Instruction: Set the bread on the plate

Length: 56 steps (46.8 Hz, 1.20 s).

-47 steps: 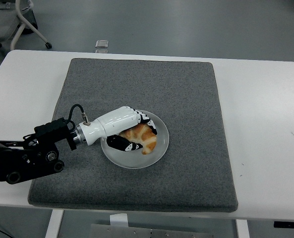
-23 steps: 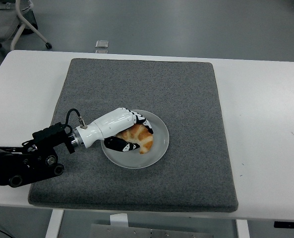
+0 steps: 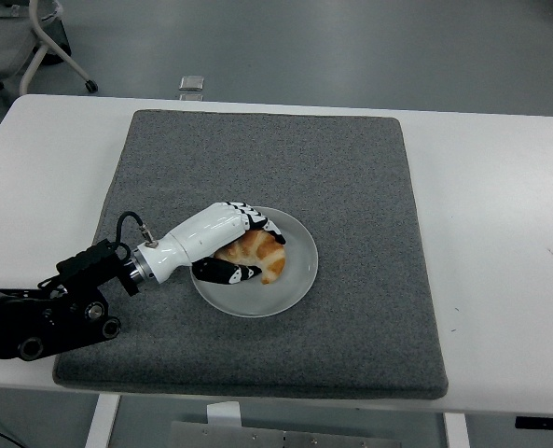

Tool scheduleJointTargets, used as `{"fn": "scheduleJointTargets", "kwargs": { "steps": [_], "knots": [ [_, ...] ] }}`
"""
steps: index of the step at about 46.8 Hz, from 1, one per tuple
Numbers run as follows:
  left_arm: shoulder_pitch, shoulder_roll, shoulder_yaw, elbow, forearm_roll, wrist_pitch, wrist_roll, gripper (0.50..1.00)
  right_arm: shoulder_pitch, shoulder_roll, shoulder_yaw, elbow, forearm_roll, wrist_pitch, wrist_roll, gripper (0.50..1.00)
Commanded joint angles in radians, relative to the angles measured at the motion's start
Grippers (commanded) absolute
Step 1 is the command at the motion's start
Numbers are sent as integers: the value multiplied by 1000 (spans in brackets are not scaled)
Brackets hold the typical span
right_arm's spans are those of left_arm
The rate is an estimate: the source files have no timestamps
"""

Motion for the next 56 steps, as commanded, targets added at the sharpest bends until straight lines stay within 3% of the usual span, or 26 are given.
{"fn": "scheduleJointTargets", "kwargs": {
  "steps": [1, 5, 9, 16, 42, 56],
  "knots": [
    [12, 0, -1, 0, 1, -1, 0, 782, 0, 0, 0, 0, 1, 0, 0, 930],
    [15, 0, -1, 0, 0, 2, 0, 842, 0, 0, 0, 0, 1, 0, 0, 930],
    [15, 0, -1, 0, 0, 2, 2, 861, 0, 0, -2, 0, -1, 0, 0, 930],
    [15, 2, -2, 0, -14, 2, 2, 986, 0, 0, -2, 0, -1, 0, 0, 930],
    [-23, -3, -82, -17, -120, -22, 3, 990, -2, 0, -2, 0, 1, 0, 0, 930],
    [-101, 2, -85, -32, -275, -142, 3, 990, -2, 0, -2, 0, 1, 0, 0, 930]
  ]
}}
